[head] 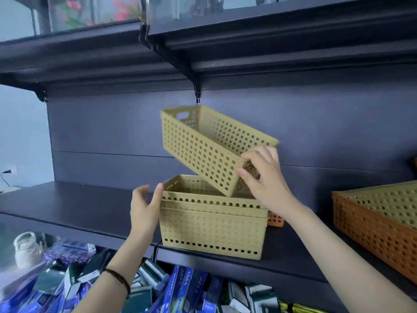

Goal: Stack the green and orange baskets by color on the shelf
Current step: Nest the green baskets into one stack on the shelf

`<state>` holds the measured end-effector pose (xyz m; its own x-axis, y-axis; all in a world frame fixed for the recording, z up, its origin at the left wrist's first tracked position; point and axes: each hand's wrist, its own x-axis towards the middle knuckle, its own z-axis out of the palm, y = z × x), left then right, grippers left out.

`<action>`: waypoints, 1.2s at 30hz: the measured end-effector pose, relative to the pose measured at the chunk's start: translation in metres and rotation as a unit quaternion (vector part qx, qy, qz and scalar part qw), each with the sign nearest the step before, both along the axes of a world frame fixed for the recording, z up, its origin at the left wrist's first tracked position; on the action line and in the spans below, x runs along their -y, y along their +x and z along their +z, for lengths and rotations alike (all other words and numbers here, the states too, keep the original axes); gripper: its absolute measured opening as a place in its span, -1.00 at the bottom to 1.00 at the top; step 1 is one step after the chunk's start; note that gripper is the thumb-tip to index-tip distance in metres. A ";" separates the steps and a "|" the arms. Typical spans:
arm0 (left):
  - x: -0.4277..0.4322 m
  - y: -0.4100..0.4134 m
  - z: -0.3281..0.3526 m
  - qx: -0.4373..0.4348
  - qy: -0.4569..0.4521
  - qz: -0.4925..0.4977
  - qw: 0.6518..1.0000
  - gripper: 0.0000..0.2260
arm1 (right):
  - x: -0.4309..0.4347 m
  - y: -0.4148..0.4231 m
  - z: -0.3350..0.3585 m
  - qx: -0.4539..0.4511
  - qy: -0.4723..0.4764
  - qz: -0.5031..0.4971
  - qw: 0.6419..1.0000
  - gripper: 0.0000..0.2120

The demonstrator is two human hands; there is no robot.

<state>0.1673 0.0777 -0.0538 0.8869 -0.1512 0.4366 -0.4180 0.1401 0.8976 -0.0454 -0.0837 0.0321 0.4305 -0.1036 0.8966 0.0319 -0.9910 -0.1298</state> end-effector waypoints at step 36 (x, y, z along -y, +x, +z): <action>0.022 0.048 -0.001 0.025 0.020 -0.205 0.978 -0.41 | 0.029 0.027 -0.068 0.178 0.350 0.029 0.919 -0.68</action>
<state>0.2149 0.0554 -0.0544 0.7261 -0.5069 0.4646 -0.3775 0.2710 0.8855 -0.0179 -0.1131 -0.0363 0.1462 -0.6956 0.7034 0.2454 -0.6633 -0.7070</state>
